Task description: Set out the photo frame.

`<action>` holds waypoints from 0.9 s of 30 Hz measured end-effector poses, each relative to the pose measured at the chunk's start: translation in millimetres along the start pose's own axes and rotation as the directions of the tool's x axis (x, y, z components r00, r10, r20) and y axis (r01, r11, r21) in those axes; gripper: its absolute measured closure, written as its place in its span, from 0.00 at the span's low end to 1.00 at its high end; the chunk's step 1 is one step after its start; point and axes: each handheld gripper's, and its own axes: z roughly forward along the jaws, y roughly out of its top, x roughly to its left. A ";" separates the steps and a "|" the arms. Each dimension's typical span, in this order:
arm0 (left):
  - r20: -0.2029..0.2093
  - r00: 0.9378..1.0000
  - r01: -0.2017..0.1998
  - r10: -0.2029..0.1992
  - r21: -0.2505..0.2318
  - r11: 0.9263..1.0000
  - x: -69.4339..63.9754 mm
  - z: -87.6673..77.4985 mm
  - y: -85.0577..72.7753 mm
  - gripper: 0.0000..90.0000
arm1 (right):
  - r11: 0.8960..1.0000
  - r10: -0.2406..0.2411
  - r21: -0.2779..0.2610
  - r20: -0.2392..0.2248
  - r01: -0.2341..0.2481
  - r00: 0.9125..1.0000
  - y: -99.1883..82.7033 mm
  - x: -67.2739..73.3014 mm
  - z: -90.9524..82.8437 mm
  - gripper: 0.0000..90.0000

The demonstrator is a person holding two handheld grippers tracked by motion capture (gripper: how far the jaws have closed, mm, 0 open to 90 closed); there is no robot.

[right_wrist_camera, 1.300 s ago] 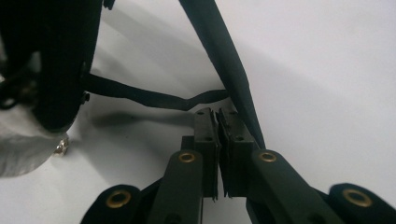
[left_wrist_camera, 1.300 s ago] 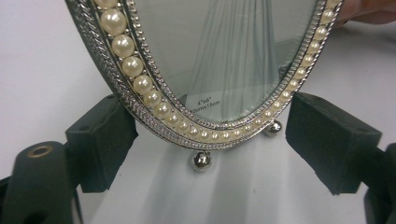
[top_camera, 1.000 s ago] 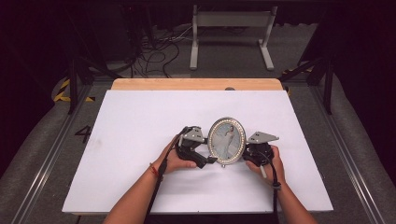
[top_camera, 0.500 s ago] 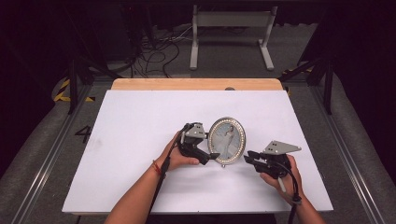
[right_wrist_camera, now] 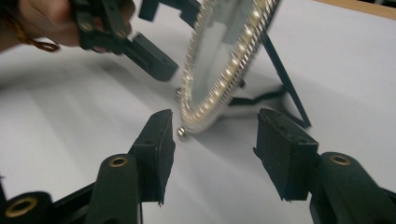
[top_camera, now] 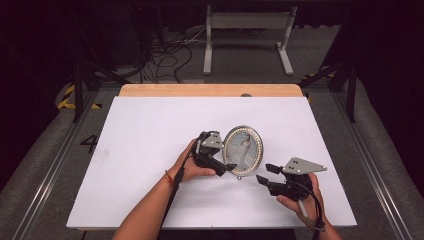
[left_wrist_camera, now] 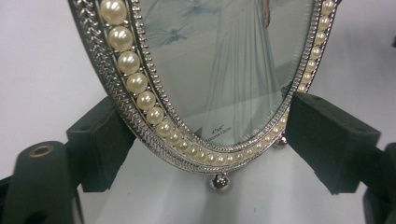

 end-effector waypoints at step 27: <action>0.000 1.000 0.024 -0.024 0.013 1.000 -9.0 -27.0 -15.7 0.45 | 0.993 0.075 -0.091 0.022 -0.072 0.997 16.5 -13.6 24.6 0.85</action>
